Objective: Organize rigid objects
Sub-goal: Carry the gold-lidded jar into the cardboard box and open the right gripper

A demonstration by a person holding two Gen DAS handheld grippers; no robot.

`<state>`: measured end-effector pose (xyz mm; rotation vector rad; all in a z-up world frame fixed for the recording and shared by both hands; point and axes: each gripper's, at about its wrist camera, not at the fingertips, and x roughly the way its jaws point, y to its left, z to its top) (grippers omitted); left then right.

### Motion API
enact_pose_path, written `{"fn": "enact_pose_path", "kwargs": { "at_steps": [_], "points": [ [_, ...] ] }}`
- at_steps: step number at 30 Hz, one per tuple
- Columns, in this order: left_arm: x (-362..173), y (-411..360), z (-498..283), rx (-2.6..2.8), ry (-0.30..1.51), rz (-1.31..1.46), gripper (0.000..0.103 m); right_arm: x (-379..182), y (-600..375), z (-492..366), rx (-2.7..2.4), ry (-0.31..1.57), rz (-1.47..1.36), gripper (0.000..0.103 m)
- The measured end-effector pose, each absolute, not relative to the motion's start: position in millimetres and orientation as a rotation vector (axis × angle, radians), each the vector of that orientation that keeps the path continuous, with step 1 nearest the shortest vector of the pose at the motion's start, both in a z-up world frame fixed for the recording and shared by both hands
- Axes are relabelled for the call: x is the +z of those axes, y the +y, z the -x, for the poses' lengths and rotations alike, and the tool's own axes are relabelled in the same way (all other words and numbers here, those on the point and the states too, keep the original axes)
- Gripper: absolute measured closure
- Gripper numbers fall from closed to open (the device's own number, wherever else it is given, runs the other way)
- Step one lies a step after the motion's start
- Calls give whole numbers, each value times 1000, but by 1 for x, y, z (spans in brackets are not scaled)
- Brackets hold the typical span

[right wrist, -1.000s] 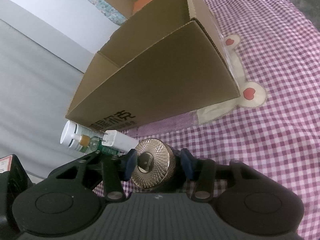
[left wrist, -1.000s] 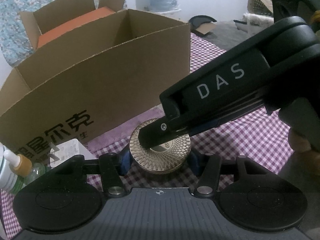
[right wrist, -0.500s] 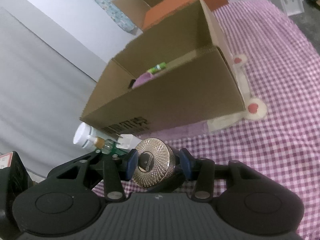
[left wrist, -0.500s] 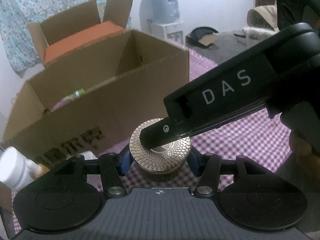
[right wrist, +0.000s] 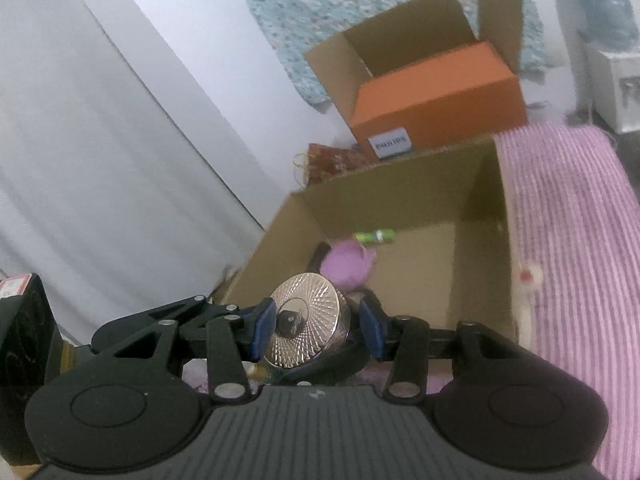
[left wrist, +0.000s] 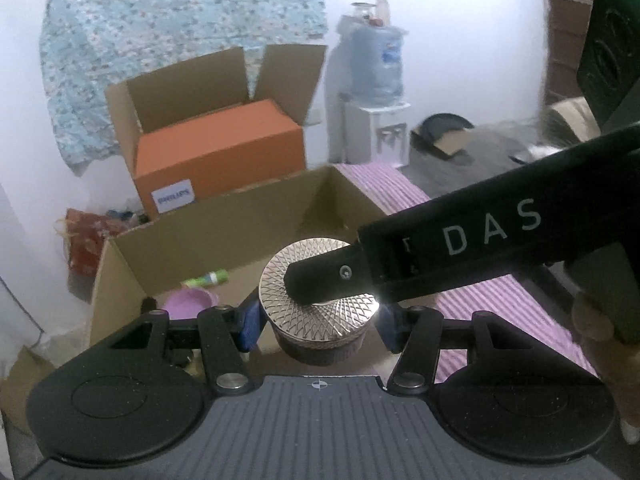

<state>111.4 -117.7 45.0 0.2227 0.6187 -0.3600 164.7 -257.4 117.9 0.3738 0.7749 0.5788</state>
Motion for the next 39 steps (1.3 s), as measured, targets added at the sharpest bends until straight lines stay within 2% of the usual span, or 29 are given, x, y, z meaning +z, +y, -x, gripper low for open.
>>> {"fn": "enact_pose_path", "kwargs": {
  "at_steps": [8, 20, 39],
  "points": [
    [43, -115, -202, -302, 764, -86, 48, 117, -251, -267, 597, 899, -369, 54],
    [-1, -106, -290, -205, 988, -25, 48, 59, -220, -382, 569, 1125, -303, 53],
    [-33, -113, -328, -159, 1127, -41, 47, 10, -213, -419, 513, 1191, -301, 53]
  ]
}}
